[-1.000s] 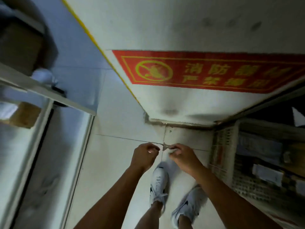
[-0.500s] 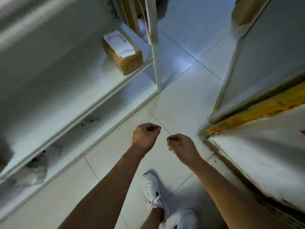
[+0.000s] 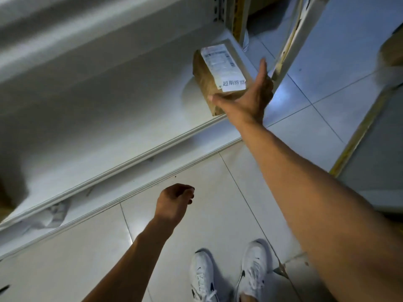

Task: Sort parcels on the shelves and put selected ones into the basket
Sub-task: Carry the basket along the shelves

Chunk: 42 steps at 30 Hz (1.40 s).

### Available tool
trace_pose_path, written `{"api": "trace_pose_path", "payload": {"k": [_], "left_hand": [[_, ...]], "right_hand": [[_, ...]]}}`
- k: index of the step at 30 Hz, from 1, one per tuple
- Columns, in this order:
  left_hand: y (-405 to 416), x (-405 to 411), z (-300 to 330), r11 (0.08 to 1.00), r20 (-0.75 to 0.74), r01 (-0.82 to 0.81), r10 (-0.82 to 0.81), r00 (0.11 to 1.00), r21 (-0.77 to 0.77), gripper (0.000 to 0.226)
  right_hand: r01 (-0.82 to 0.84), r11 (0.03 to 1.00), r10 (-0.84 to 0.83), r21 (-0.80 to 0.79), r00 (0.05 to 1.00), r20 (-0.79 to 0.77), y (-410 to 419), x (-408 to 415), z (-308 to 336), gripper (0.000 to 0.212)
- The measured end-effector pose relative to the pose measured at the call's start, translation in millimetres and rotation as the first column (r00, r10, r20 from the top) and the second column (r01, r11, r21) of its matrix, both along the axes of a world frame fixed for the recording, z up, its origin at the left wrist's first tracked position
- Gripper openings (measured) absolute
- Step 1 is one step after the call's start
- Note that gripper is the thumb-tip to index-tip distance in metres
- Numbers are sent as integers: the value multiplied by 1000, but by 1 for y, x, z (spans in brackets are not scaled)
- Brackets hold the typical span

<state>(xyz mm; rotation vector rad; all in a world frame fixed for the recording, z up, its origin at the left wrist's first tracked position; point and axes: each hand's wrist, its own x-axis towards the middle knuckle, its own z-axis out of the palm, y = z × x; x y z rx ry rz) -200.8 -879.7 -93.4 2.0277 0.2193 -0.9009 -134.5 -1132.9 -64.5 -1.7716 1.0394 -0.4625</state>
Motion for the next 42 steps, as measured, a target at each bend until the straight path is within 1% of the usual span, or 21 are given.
{"api": "trace_pose_path", "payload": {"k": [2, 4, 6, 8, 11, 13, 16, 17, 19, 20, 22, 23, 25, 27, 29, 31, 33, 35, 38, 40, 42], "left_hand": [[-2, -1, -2, 998, -28, -51, 50, 998, -21, 14], [-8, -2, 1, 994, -63, -98, 95, 993, -42, 16], [-19, -1, 6, 988, -93, -140, 133, 987, -71, 17], [-35, 3, 14, 972, -127, -189, 171, 977, -142, 23], [-60, 14, 27, 901, -243, -282, 207, 948, -329, 61], [-80, 17, 35, 879, -276, -261, 157, 948, -398, 71], [-93, 0, 24, 883, -388, -219, 46, 920, -415, 97], [-92, -13, 22, 874, -406, -229, 40, 913, -430, 93], [-84, -36, 19, 832, -454, -301, 66, 888, -466, 58], [-80, -44, 16, 803, -496, -334, 56, 867, -494, 42], [-69, -53, 17, 758, -530, -354, 13, 848, -548, 40], [-64, -55, 18, 763, -517, -330, -6, 856, -555, 41], [-58, -55, 24, 793, -461, -221, -84, 884, -568, 43], [-53, -55, 28, 804, -372, -56, -211, 904, -592, 63], [-48, -54, 34, 784, -301, 76, -323, 897, -616, 85], [-45, -53, 41, 745, -267, 159, -418, 869, -648, 80], [-46, -55, 46, 751, -253, 242, -478, 841, -614, 74], [-51, -60, 44, 780, -259, 280, -485, 835, -560, 75], [-57, -76, 37, 807, -301, 306, -497, 814, -505, 80], [-60, -92, 33, 798, -311, 362, -541, 781, -482, 84], [-64, -111, 29, 787, -312, 405, -574, 757, -466, 86]], "right_hand": [[-56, 998, 59, 40, 997, -60, -11, 25, -2, 126], [-86, 996, 80, -33, 985, -153, -11, 28, -8, 112], [-56, 996, 41, -72, 981, -190, -5, 15, -11, 110], [-6, 999, -3, -52, 984, -180, 6, -11, -13, 114], [52, 999, -50, 16, 993, -108, 37, -74, -15, 107], [37, 999, -34, 30, 994, -105, 61, -125, -16, 102], [2, 996, -13, -86, 992, -122, 95, -181, -15, 104], [-9, 993, -5, -114, 992, -123, 103, -192, -13, 105], [-44, 990, 36, -134, 997, -61, 108, -210, -10, 101], [-60, 992, 60, -109, 998, -7, 105, -217, -7, 94], [-48, 994, 38, 99, 994, 102, 94, -229, 4, 70], [-19, 969, -11, 247, 993, 119, 89, -232, 8, 61], [1, 864, -47, 504, 996, 79, 79, -235, 9, 58], [-19, 709, -37, 705, 997, 63, 73, -236, 8, 71], [-10, 567, -107, 824, 991, 85, 72, -243, 12, 82], [3, 547, -164, 837, 981, 103, 75, -253, 16, 79], [37, 588, -162, 808, 984, 73, 87, -267, 14, 79], [71, 616, -172, 785, 984, 46, 100, -284, 10, 76], [138, 606, -282, 784, 958, 50, 113, -311, 7, 81], [180, 594, -344, 784, 938, 45, 118, -331, 6, 83], [206, 576, -392, 791, 919, 46, 124, -355, 2, 75]]}}
